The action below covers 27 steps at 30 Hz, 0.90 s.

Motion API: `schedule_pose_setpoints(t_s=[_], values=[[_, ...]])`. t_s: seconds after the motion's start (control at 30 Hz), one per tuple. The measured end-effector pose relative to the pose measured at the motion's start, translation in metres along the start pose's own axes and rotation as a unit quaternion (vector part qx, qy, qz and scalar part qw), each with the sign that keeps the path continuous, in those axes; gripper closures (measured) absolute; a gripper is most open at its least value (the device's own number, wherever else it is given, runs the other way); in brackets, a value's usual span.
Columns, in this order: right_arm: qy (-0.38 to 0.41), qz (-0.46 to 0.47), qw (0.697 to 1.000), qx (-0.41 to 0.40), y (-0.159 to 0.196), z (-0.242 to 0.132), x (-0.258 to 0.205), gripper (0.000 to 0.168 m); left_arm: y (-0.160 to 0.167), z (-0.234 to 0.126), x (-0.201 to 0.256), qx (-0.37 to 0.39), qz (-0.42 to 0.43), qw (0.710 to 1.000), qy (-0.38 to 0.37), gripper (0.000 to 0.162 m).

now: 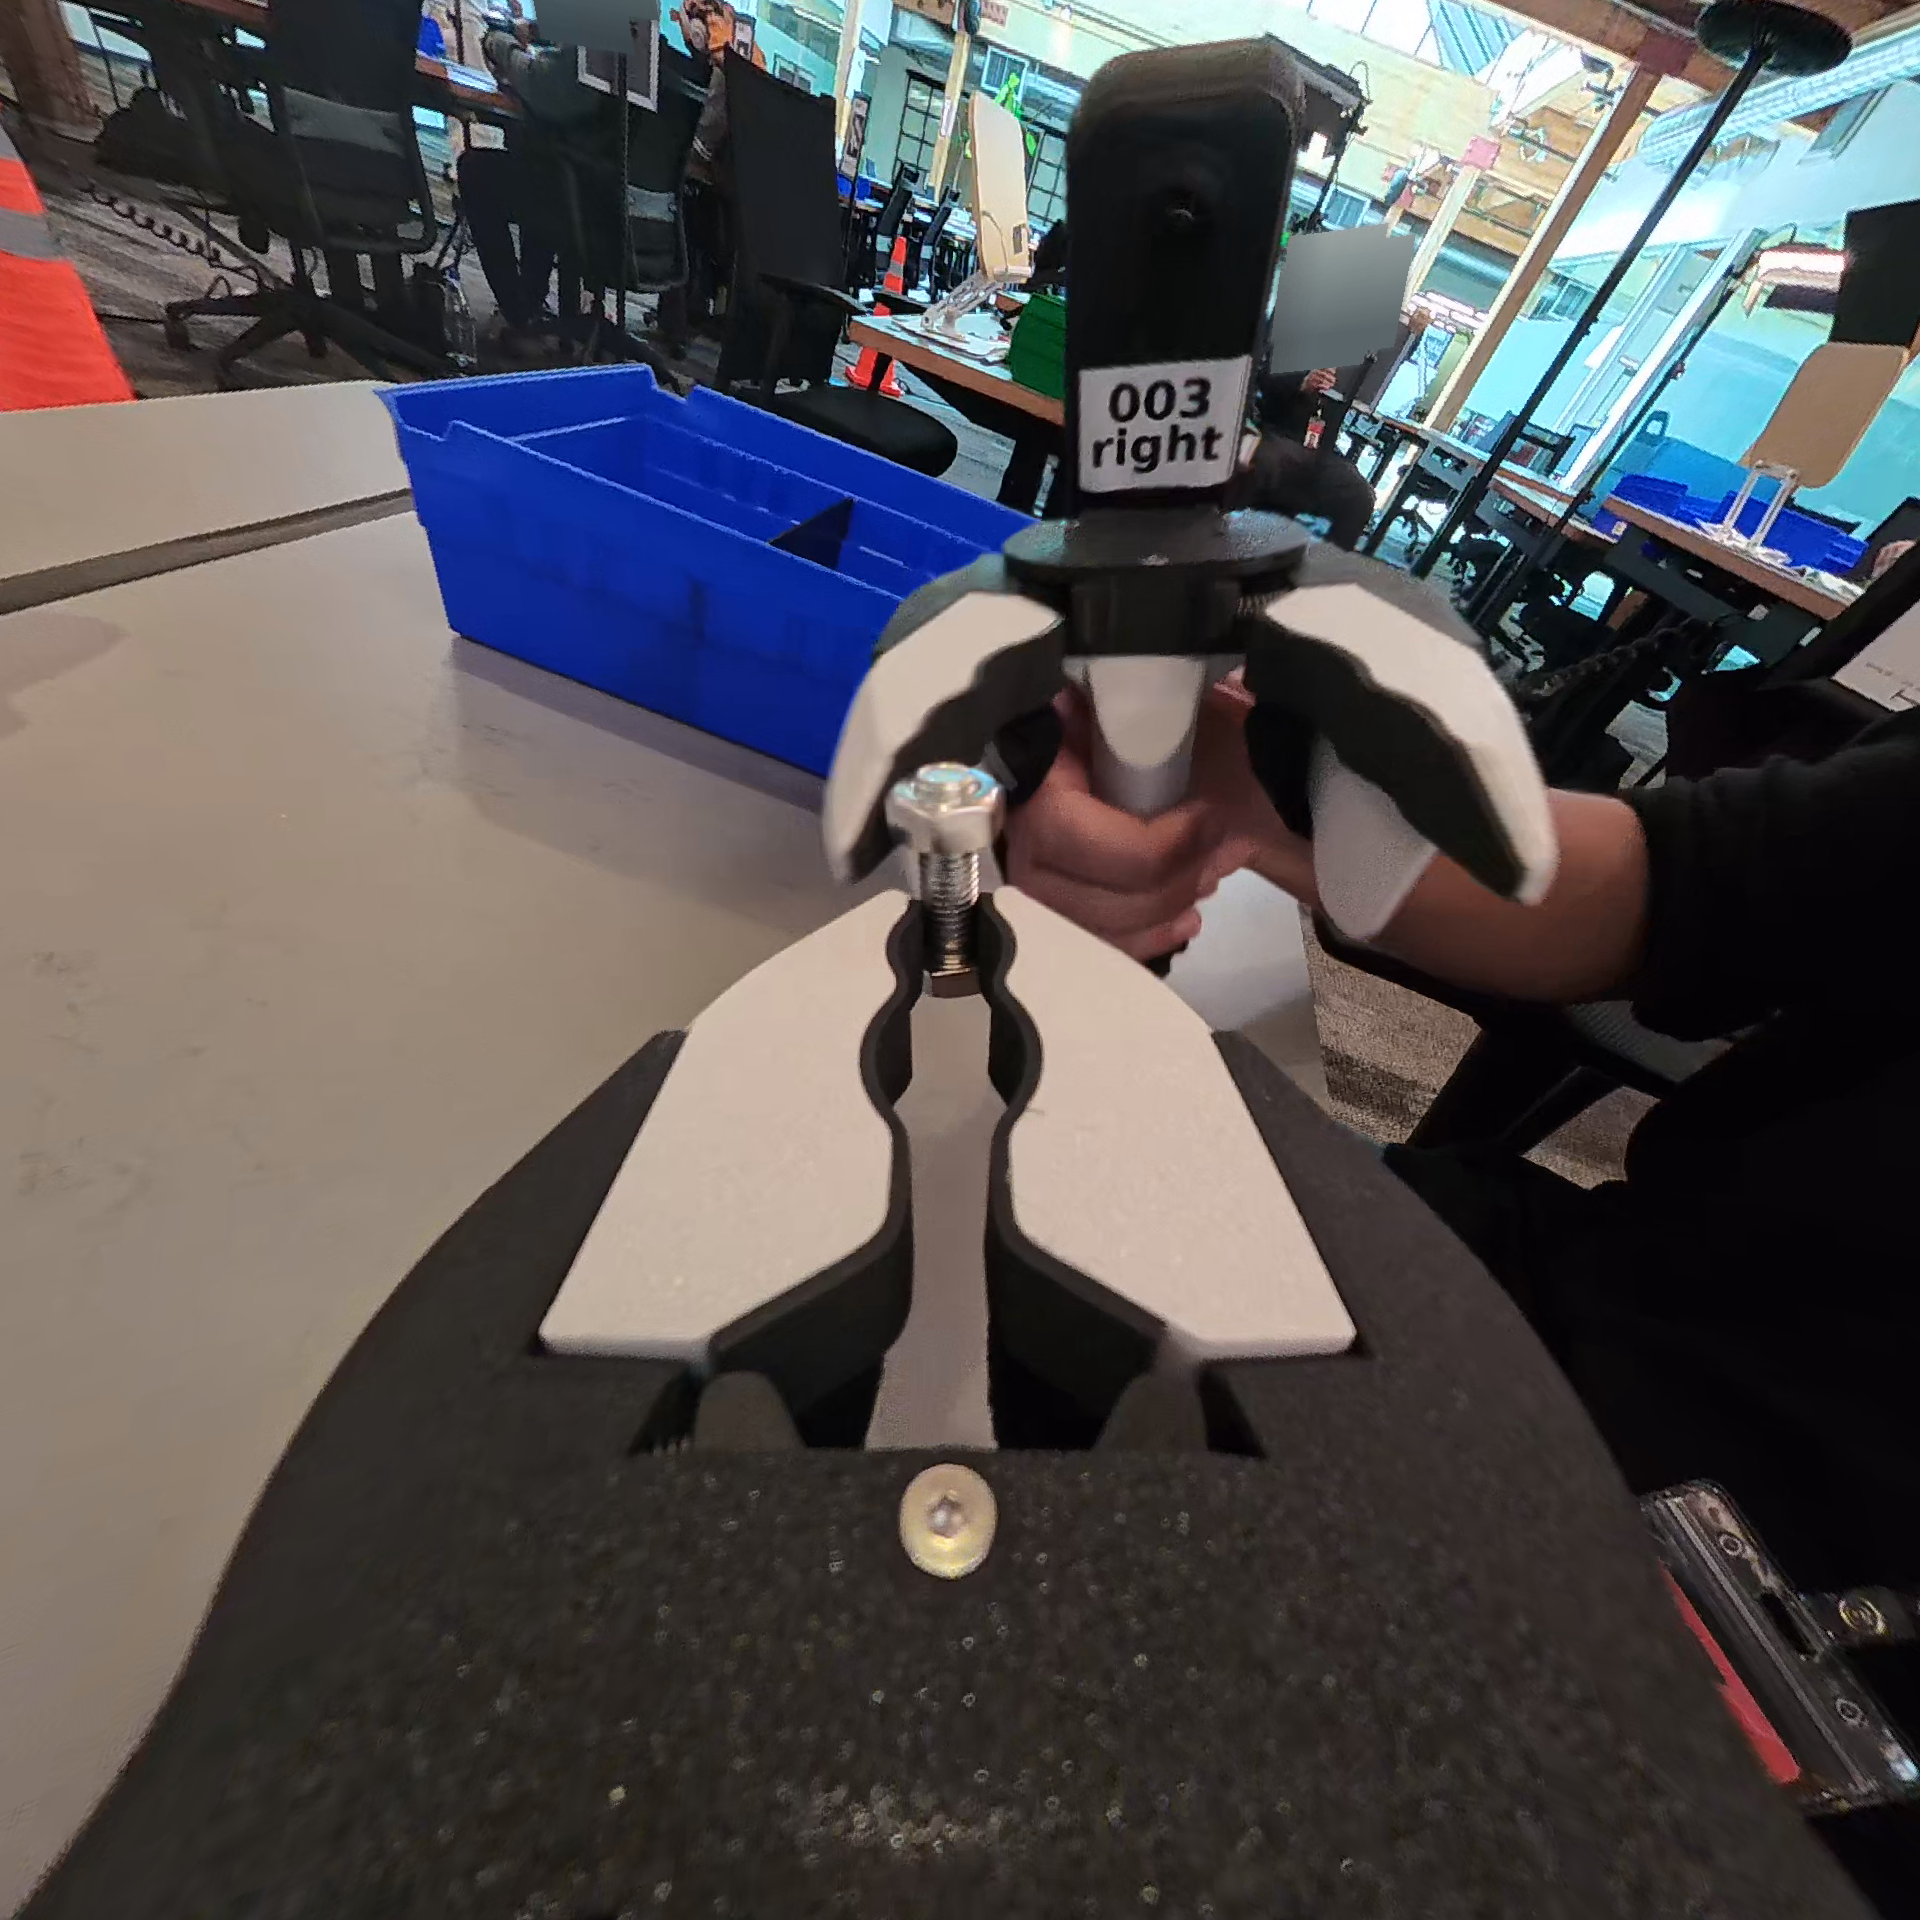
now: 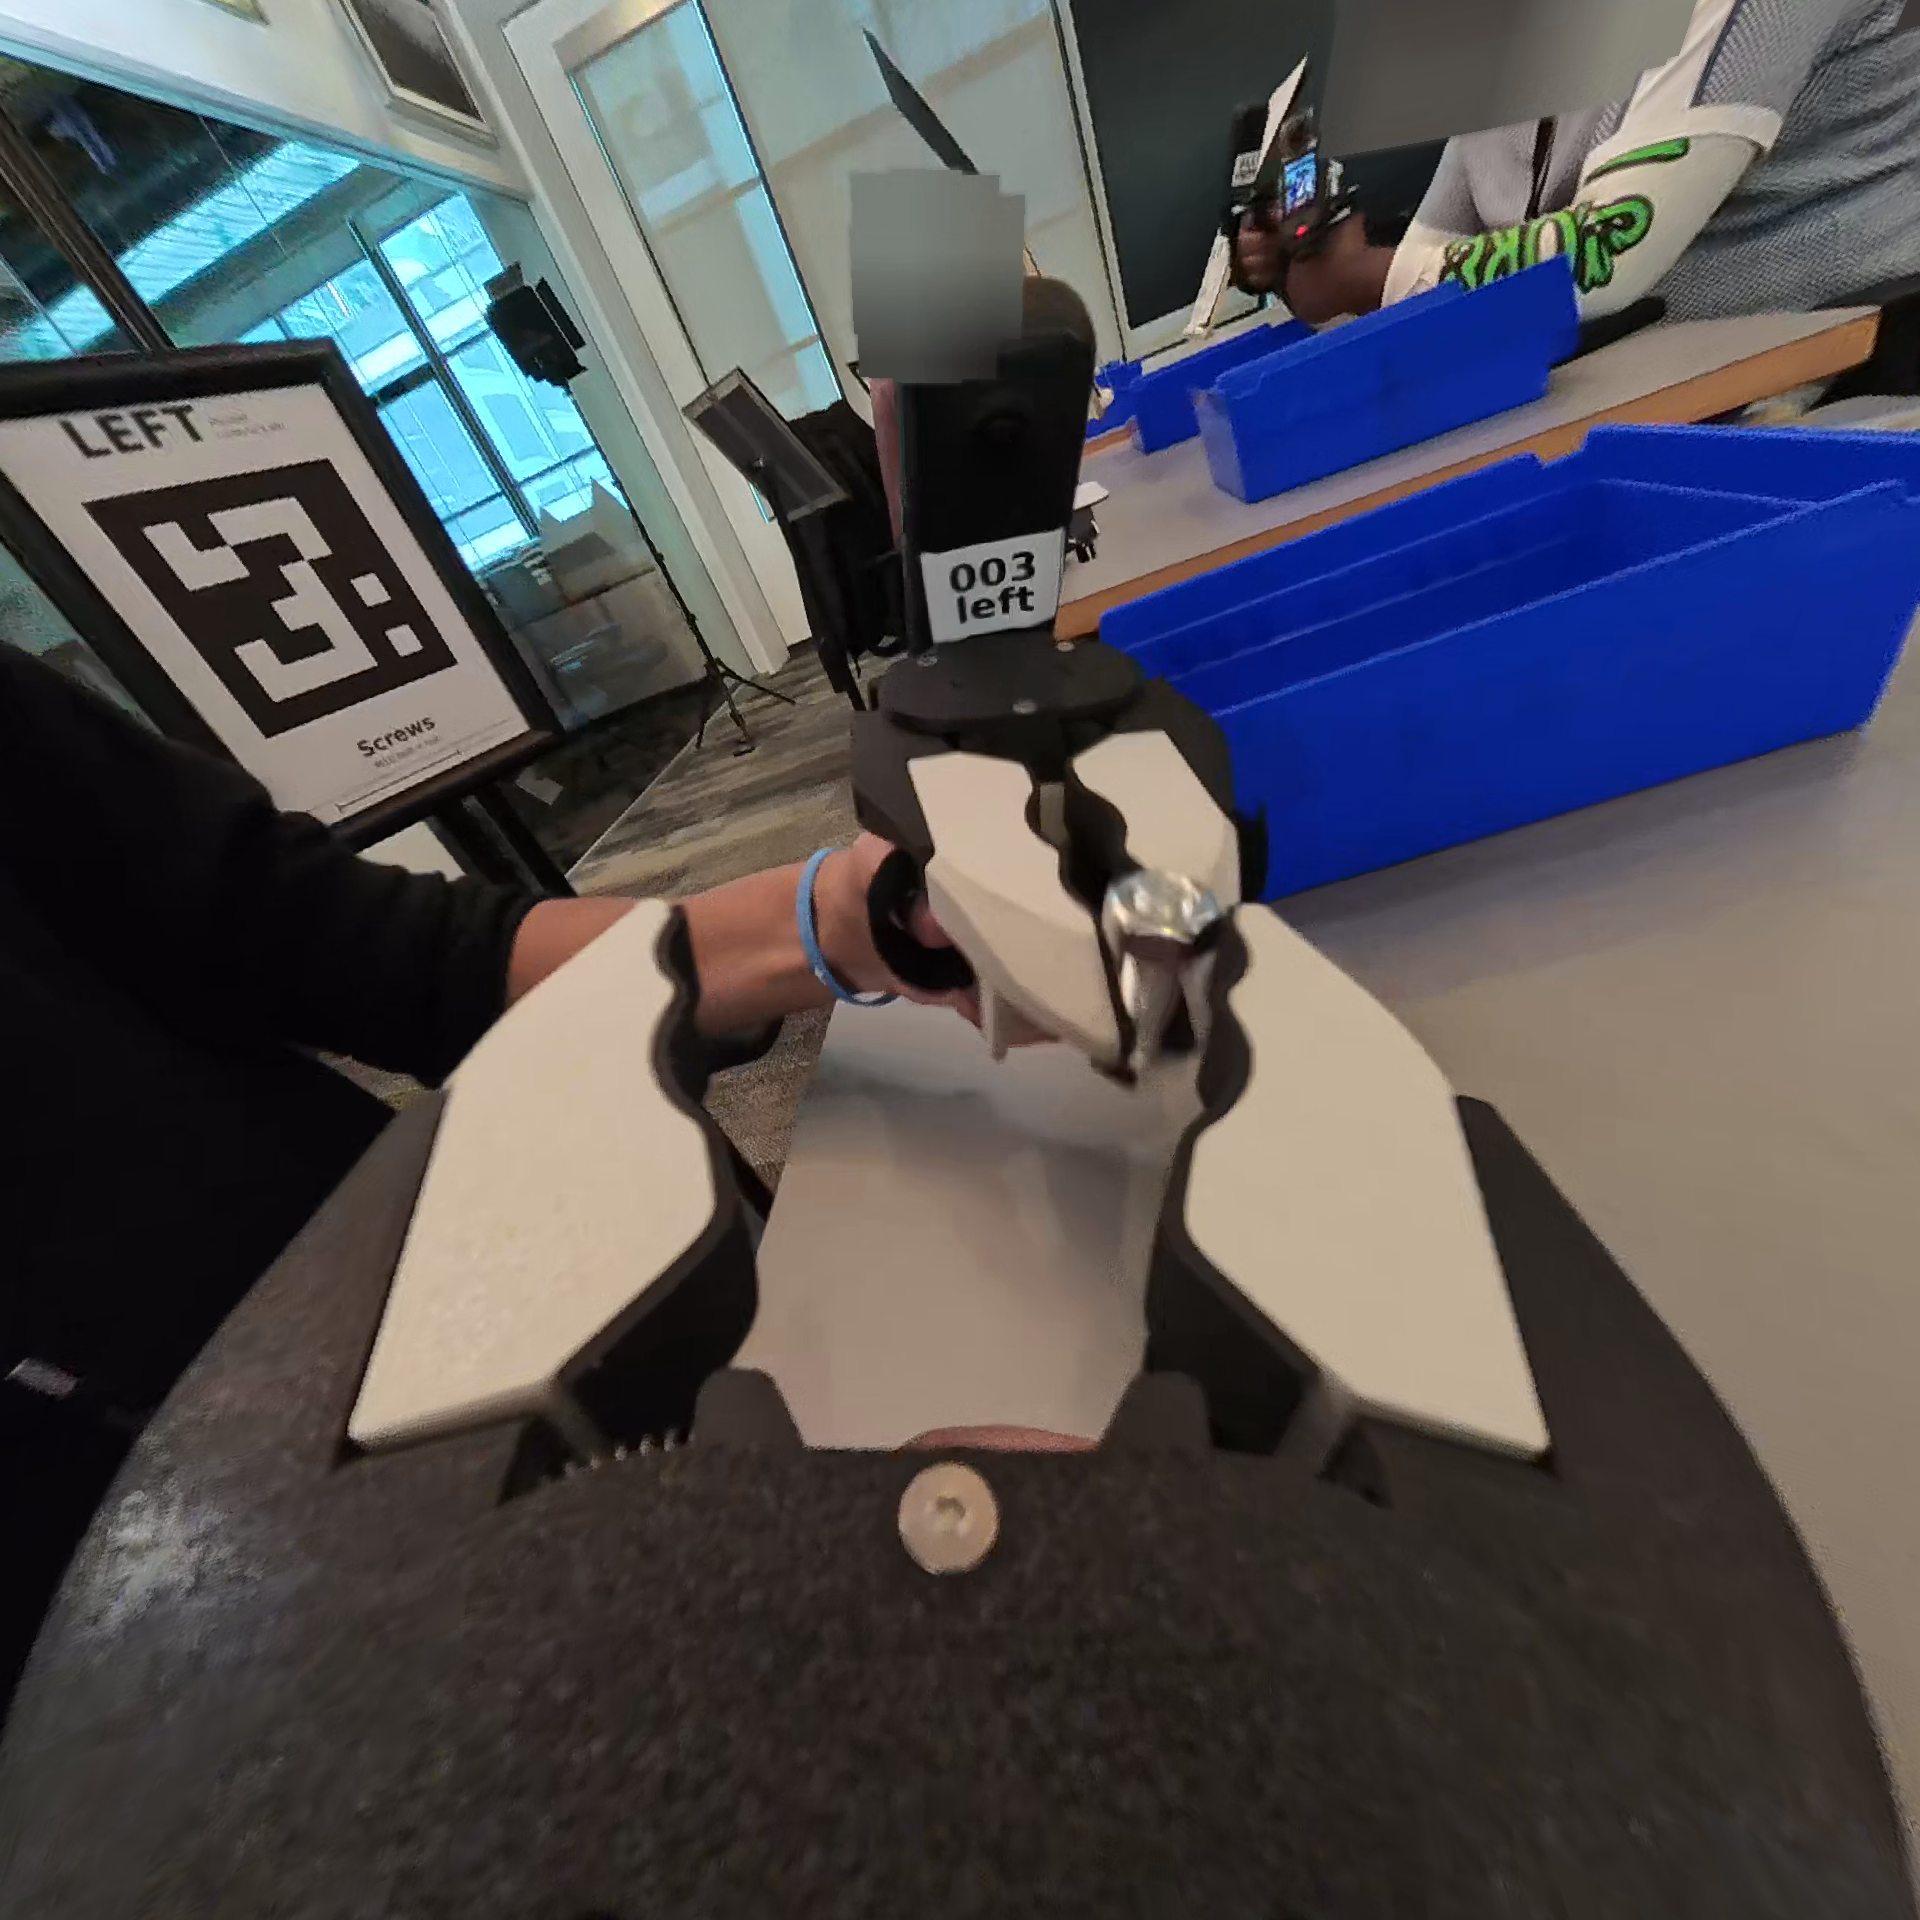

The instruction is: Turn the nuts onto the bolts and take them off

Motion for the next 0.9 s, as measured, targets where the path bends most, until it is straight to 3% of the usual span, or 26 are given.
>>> schedule_pose_setpoints(t_s=[0.1,0.33,0.53,0.77,0.87,0.9], values=[[-0.01,0.007,1.0,0.009,-0.002,0.017,0.002,0.07,0.0,0.004,0.003,-0.006,0.008,1.0,0.001,0.154],[0.021,0.002,1.0,0.019,-0.004,-0.017,0.005,0.083,-0.002,-0.006,-0.002,0.009,-0.001,1.0,-0.003,0.154],[0.0,0.006,1.0,0.009,0.003,0.016,0.004,0.073,0.002,0.001,0.001,-0.01,0.008,1.0,-0.002,0.154],[0.037,-0.006,0.999,0.033,-0.006,-0.023,0.006,0.083,0.001,-0.005,-0.003,0.001,0.0,1.0,-0.003,0.154],[0.006,0.008,1.0,0.021,-0.001,-0.009,0.001,0.083,0.001,-0.003,-0.003,0.0,0.001,1.0,-0.002,0.154],[0.0,0.013,1.0,0.019,0.002,0.0,0.001,0.076,0.001,-0.002,-0.001,-0.003,0.002,1.0,0.002,0.154]])
Point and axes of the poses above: each gripper's, where its closed fingertips meet, z out along the fingers, y out of its underside, x = y × z across the jaws, the point moved 7 cm from there along -z, back along the fingers, and after that the axes turned 6 degrees about x, right-handed, at the moved point
